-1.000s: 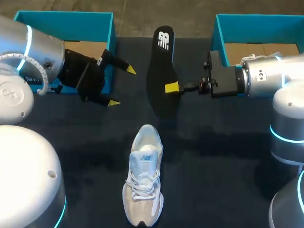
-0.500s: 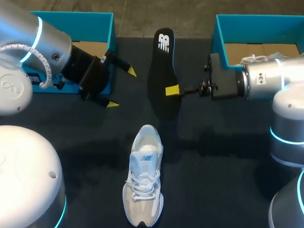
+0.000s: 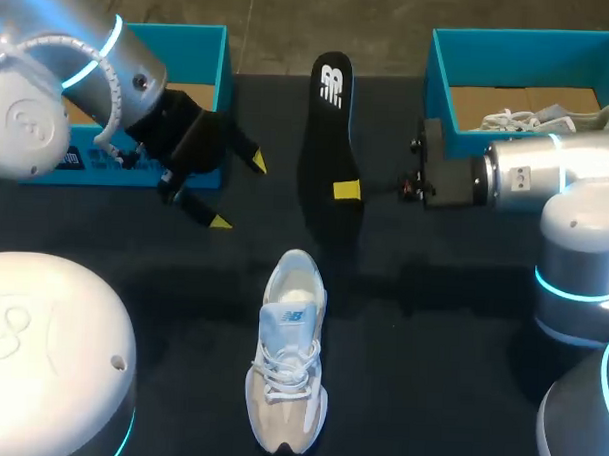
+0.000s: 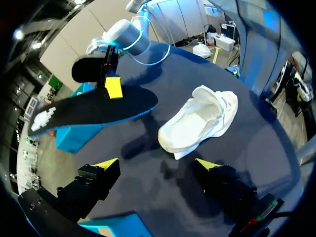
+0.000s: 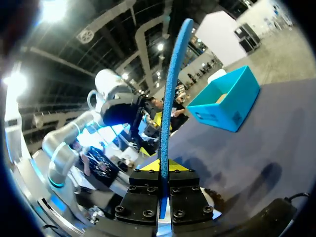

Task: Take the shoe out of the shoebox, open the shoe tongue, remove and reinsert the insole, then place the shoe into the shoebox

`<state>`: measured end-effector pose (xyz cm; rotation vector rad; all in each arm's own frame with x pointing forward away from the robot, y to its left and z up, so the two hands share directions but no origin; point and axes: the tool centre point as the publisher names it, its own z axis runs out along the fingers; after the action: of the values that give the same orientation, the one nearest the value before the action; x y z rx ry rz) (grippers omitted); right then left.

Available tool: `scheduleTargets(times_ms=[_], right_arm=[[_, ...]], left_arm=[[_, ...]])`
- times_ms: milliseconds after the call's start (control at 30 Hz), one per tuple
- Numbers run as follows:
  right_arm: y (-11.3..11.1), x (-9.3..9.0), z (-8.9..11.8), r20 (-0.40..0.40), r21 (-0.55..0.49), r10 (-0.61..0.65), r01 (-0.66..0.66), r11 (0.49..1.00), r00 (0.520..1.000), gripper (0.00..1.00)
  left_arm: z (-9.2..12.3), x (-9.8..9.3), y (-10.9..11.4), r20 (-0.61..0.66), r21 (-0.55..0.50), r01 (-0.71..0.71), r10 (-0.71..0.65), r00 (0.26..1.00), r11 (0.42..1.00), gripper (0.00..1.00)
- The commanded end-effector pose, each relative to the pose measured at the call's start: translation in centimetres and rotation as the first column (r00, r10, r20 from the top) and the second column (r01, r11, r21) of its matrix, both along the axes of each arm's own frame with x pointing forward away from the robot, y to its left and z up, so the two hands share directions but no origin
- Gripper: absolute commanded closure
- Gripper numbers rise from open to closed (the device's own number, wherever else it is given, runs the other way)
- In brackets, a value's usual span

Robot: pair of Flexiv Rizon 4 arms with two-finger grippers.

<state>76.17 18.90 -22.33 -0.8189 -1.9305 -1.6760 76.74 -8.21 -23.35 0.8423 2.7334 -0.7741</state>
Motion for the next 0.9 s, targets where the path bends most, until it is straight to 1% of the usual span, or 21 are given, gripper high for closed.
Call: scheduleTargets(times_ms=[33, 533, 567, 600, 633, 700, 833, 900], right_arm=[[0.9, -0.7, -0.3, 0.003, 0.001, -0.024, 0.024, 1.000, 1.000, 1.00], [0.9, -0.7, -0.3, 0.003, 0.001, -0.024, 0.024, 1.000, 1.000, 1.00], [0.9, -0.9, -0.6, 0.014, 0.005, -0.040, 0.040, 0.999, 0.999, 1.00], [0.9, -1.0, -0.7, 0.019, 0.005, -0.049, 0.048, 0.999, 0.999, 1.00], [1.2, -1.5, -1.3, 0.041, 0.018, -0.060, 0.059, 0.998, 0.997, 1.00], [1.5, -1.9, -2.1, 0.058, 0.028, -0.075, 0.074, 0.997, 0.996, 1.00], [2.2, -2.1, -3.2, 0.075, 0.054, -0.079, 0.075, 0.996, 0.994, 1.00], [2.4, -2.0, -3.7, 0.077, 0.059, -0.081, 0.077, 0.995, 0.994, 1.00]], left_arm=[[-0.2, 0.6, -0.6, -0.033, 0.032, 0.020, -0.019, 0.999, 0.999, 0.00], [-0.2, 0.6, -0.6, -0.033, 0.032, 0.020, -0.019, 0.999, 0.999, 0.00], [-0.2, 0.6, -0.6, -0.033, 0.032, 0.020, -0.019, 0.999, 0.999, 0.00], [-0.4, 0.5, -0.7, -0.032, 0.036, 0.015, -0.014, 0.999, 0.999, 0.00], [-1.1, 0.2, -0.8, -0.056, 0.046, -0.008, 0.010, 0.998, 0.999, 0.00], [-1.8, -0.1, -0.8, -0.075, 0.070, -0.038, 0.043, 0.996, 0.997, 0.00], [-3.0, -0.7, -0.8, -0.129, 0.117, -0.071, 0.086, 0.988, 0.991, 0.00], [-3.5, -0.9, -0.8, -0.134, 0.144, -0.075, 0.094, 0.987, 0.987, 0.00]])
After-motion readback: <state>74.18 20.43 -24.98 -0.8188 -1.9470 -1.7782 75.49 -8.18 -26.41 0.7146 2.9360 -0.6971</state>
